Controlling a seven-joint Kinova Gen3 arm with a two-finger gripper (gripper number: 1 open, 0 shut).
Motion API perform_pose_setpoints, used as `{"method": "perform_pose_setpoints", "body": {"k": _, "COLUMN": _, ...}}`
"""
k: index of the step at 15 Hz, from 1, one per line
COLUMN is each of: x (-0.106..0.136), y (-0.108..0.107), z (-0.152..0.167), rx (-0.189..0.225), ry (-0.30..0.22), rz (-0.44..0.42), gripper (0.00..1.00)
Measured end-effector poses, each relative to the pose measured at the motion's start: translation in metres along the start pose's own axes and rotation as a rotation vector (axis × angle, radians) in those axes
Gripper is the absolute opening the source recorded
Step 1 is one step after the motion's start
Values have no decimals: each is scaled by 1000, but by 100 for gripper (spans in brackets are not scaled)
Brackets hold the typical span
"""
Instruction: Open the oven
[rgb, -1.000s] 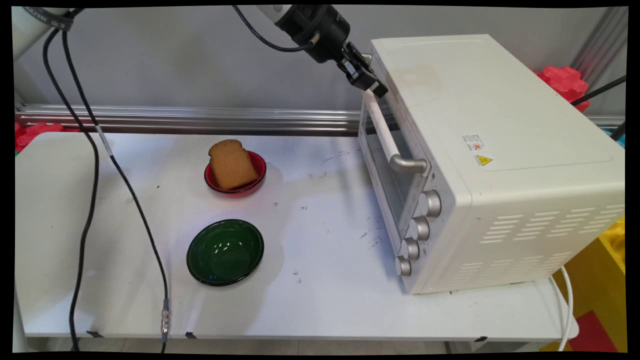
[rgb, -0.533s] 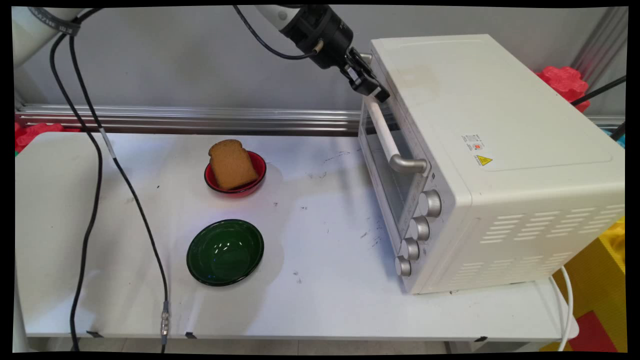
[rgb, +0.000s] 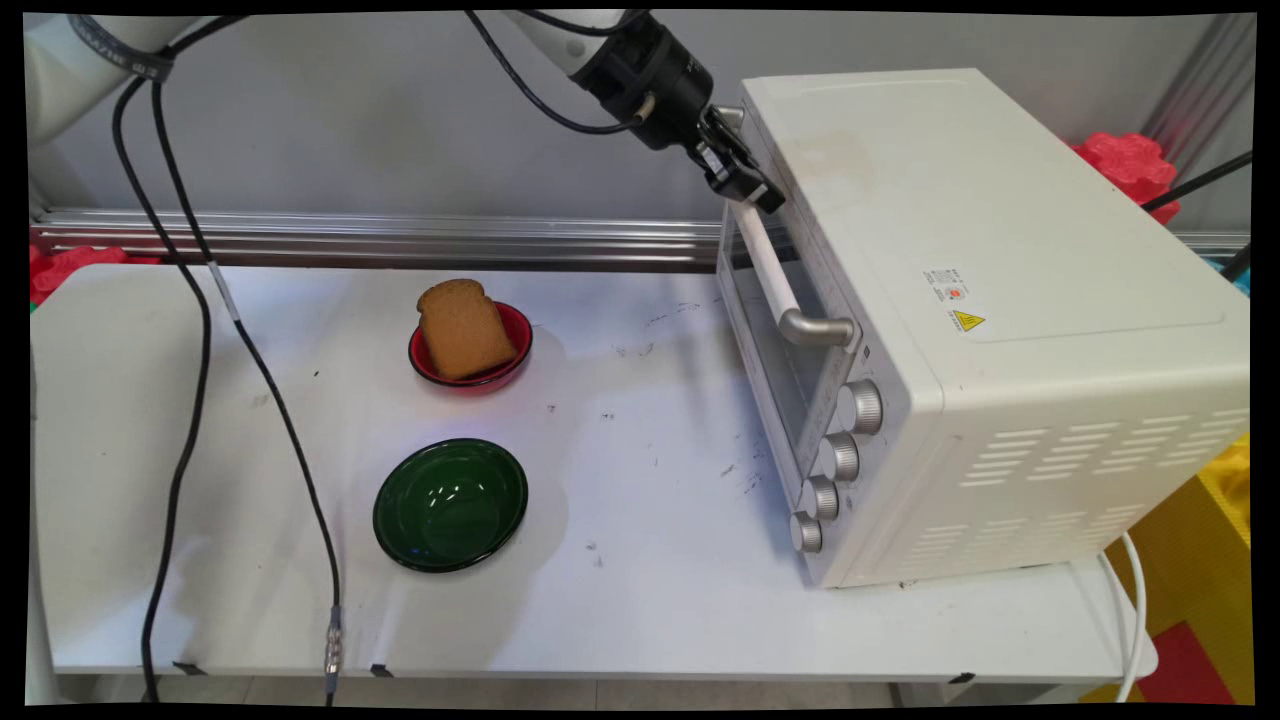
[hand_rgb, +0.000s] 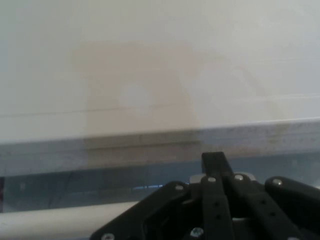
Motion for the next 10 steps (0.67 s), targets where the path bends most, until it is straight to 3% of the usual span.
{"method": "perform_pose_setpoints", "body": {"k": 10, "x": -18, "y": -1, "z": -2, "rx": -4, "ry": -35, "rz": 7, "gripper": 0}}
